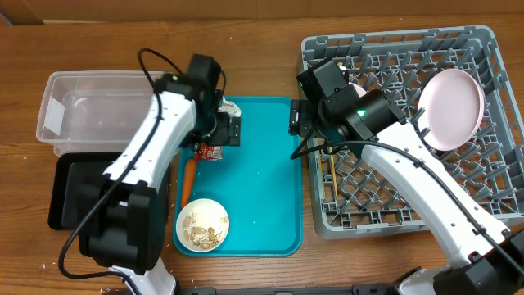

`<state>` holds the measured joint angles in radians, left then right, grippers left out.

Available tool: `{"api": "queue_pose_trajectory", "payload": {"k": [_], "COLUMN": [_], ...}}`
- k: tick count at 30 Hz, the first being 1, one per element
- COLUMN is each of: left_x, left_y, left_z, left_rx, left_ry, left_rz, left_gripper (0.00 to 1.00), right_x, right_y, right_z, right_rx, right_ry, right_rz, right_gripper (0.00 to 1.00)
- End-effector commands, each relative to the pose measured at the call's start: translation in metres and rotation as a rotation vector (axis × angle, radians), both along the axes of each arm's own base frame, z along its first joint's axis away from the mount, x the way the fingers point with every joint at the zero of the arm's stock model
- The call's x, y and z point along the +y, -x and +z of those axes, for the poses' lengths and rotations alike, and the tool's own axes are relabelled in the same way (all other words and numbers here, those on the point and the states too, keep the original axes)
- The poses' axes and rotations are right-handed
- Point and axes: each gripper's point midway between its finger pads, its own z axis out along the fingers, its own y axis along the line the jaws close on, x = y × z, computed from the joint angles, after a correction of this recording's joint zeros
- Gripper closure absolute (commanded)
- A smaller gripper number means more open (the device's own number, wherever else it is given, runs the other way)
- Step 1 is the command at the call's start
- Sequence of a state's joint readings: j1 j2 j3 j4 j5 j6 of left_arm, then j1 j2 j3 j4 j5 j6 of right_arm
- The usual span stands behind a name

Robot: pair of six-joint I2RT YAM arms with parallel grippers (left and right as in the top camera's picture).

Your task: Sort waste into correct bins and load items into the dishwasher

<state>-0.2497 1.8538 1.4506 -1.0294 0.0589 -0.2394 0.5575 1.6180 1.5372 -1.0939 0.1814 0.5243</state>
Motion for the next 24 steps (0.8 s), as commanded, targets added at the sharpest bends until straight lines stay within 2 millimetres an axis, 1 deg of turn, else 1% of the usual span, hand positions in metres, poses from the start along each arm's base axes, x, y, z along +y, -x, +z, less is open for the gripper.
{"api": "queue_pose_trajectory", "payload": {"k": [1, 3, 6, 11, 16, 23, 24], "left_x": [0.001, 0.003, -0.002, -0.008, -0.014, -0.035, -0.037], "left_y": [-0.012, -0.028, -0.047, -0.068, -0.077, -0.092, -0.092], "left_z": [-0.011, -0.014, -0.016, -0.026, -0.042, -0.06, -0.064], "left_rx": [-0.072, -0.146, -0.226, -0.286, -0.291, -0.318, -0.316], "left_ry": [-0.028, -0.042, -0.023, -0.013, 0.007, 0.099, 0.104], "left_rz": [-0.039, -0.032, -0.033, -0.046, -0.052, -0.11, -0.114], "left_gripper": [0.0, 0.0, 0.0, 0.0, 0.01, 0.0, 0.04], "right_x": [0.0, -0.001, -0.002, -0.002, -0.003, -0.004, -0.004], "right_y": [-0.001, 0.001, 0.003, 0.002, 0.004, 0.007, 0.007], "right_z": [0.003, 0.002, 0.001, 0.001, 0.0, -0.001, -0.002], "right_rx": [-0.002, 0.006, 0.012, 0.012, 0.018, 0.031, 0.031], "right_ry": [-0.011, -0.005, -0.002, -0.002, 0.001, 0.01, 0.01], "right_rz": [-0.011, -0.011, -0.011, -0.011, -0.011, -0.011, -0.011], "right_gripper": [0.13, 0.13, 0.13, 0.13, 0.13, 0.13, 0.13]}}
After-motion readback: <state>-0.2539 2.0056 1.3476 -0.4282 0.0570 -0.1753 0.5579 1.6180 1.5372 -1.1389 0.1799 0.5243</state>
